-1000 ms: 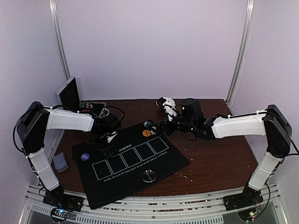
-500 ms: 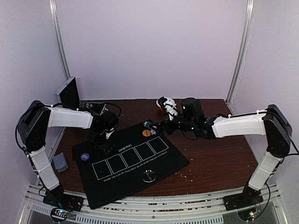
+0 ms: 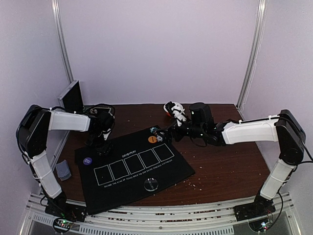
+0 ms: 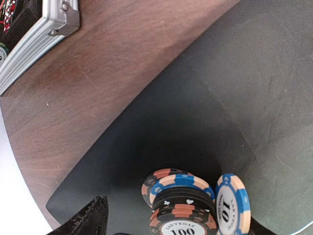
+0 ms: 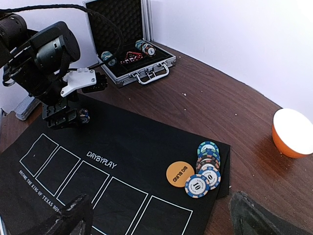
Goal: Distribute texas hold em gaming equipment
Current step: Adjust the poker chips pile in the small blind area, then pick up the poker card from the corner of the board, then pass from the left arm to the right
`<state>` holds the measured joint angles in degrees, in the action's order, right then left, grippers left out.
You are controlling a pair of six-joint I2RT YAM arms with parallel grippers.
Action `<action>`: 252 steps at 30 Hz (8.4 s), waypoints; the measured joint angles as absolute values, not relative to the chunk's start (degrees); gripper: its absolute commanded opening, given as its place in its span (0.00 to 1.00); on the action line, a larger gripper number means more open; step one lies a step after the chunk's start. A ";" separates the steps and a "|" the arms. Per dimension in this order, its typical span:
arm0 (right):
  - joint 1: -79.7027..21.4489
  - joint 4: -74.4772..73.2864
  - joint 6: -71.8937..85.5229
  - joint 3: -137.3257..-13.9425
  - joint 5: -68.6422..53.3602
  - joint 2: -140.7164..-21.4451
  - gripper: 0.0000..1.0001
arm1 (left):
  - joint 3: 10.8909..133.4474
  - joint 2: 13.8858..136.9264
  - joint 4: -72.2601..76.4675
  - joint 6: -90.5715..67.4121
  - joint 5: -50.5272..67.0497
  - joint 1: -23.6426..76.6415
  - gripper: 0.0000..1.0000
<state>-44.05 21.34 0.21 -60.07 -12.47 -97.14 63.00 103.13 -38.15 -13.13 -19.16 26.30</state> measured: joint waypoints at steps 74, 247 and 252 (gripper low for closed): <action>-43.94 16.67 1.32 -63.59 -16.91 -99.68 1.00 | 48.71 91.07 -38.44 -23.16 1.39 25.47 0.00; -40.97 34.04 50.98 -84.36 -55.94 -122.69 0.00 | 83.48 95.09 -45.43 13.04 -12.97 48.71 0.69; -41.41 31.88 49.23 -84.40 -56.12 -122.26 0.00 | 82.06 95.11 -43.03 14.24 -13.32 48.69 0.97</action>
